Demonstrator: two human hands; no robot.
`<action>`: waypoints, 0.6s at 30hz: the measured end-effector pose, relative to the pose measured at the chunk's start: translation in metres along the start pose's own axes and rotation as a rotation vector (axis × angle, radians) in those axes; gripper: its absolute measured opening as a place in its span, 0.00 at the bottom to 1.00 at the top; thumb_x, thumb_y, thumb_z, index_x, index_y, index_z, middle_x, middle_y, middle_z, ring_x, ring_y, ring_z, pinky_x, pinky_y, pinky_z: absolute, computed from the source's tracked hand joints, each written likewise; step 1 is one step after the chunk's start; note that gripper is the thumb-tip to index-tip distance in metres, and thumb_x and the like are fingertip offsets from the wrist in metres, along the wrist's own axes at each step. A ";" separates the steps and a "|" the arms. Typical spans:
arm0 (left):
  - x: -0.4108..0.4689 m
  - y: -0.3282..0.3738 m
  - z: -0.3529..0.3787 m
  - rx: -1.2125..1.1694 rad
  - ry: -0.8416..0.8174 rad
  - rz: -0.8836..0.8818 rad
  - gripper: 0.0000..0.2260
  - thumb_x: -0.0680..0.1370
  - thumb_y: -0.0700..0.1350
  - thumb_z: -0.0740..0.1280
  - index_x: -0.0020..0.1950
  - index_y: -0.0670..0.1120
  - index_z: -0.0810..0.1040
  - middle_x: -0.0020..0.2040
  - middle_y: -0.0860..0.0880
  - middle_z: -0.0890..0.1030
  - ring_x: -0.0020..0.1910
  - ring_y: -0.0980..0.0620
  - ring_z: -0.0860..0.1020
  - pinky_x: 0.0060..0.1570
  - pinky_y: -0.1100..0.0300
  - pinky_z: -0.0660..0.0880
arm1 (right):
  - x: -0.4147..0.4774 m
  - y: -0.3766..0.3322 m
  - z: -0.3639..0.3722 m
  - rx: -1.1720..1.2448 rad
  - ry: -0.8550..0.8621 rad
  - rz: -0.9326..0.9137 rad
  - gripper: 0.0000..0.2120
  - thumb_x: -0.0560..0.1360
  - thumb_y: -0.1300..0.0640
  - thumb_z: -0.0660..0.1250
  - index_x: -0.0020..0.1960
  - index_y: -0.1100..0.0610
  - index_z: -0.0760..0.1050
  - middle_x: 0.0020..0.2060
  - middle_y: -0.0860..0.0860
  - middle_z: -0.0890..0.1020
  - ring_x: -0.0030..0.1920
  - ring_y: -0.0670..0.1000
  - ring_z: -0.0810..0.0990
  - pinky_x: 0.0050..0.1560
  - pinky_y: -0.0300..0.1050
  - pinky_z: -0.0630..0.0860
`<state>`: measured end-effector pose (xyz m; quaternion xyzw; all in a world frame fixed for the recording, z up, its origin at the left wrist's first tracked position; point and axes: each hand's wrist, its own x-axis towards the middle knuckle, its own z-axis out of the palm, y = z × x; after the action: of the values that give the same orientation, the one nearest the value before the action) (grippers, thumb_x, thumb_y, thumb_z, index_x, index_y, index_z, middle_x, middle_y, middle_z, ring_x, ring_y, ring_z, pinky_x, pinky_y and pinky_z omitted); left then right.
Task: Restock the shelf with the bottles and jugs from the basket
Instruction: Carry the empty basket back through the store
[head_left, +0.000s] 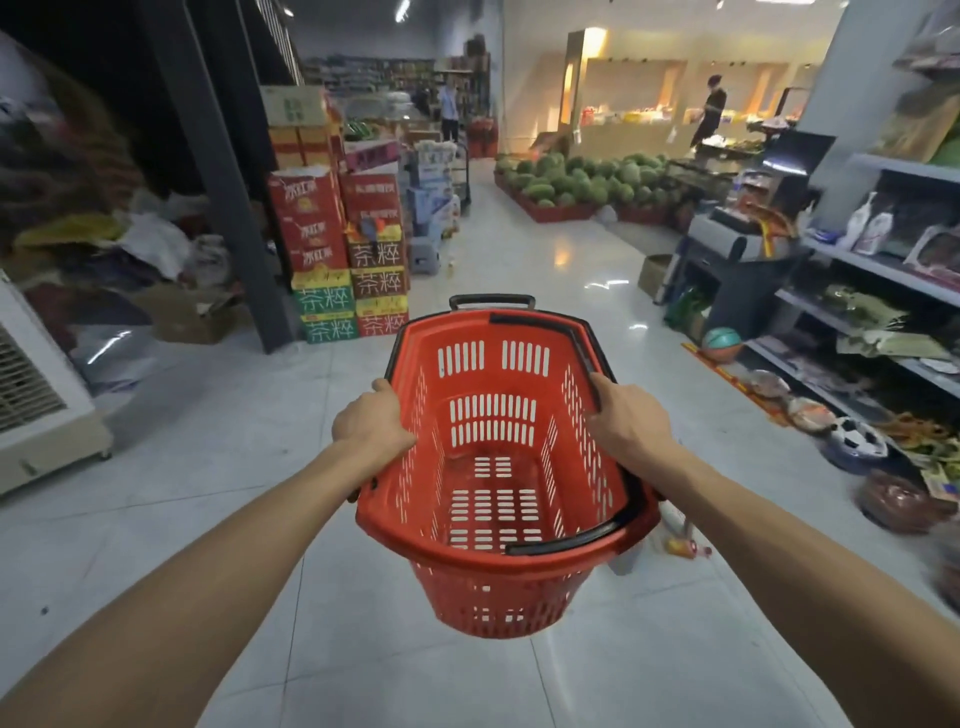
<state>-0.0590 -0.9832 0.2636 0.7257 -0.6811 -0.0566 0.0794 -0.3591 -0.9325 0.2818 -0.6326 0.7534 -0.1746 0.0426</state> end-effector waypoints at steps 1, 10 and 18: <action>0.018 0.004 0.000 0.004 0.000 -0.002 0.30 0.75 0.55 0.74 0.69 0.43 0.65 0.48 0.47 0.80 0.41 0.48 0.79 0.33 0.56 0.73 | 0.019 0.000 0.001 -0.004 -0.002 0.003 0.20 0.79 0.47 0.62 0.69 0.50 0.70 0.53 0.53 0.84 0.42 0.54 0.78 0.45 0.47 0.76; 0.213 0.033 0.014 -0.042 -0.008 0.014 0.30 0.77 0.53 0.72 0.71 0.43 0.62 0.47 0.48 0.79 0.41 0.49 0.81 0.36 0.56 0.78 | 0.206 -0.012 0.029 -0.013 0.001 -0.005 0.24 0.76 0.42 0.64 0.69 0.48 0.70 0.53 0.50 0.85 0.46 0.53 0.84 0.49 0.51 0.82; 0.404 0.065 -0.007 -0.094 0.035 0.085 0.32 0.77 0.53 0.72 0.73 0.42 0.61 0.48 0.48 0.80 0.43 0.48 0.82 0.42 0.52 0.82 | 0.385 -0.045 0.010 -0.011 0.014 -0.014 0.23 0.77 0.43 0.66 0.70 0.48 0.70 0.55 0.50 0.85 0.44 0.49 0.82 0.49 0.47 0.81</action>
<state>-0.0943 -1.3899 0.2936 0.6925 -0.7063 -0.0722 0.1277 -0.3896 -1.3132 0.3467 -0.6369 0.7501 -0.1749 0.0326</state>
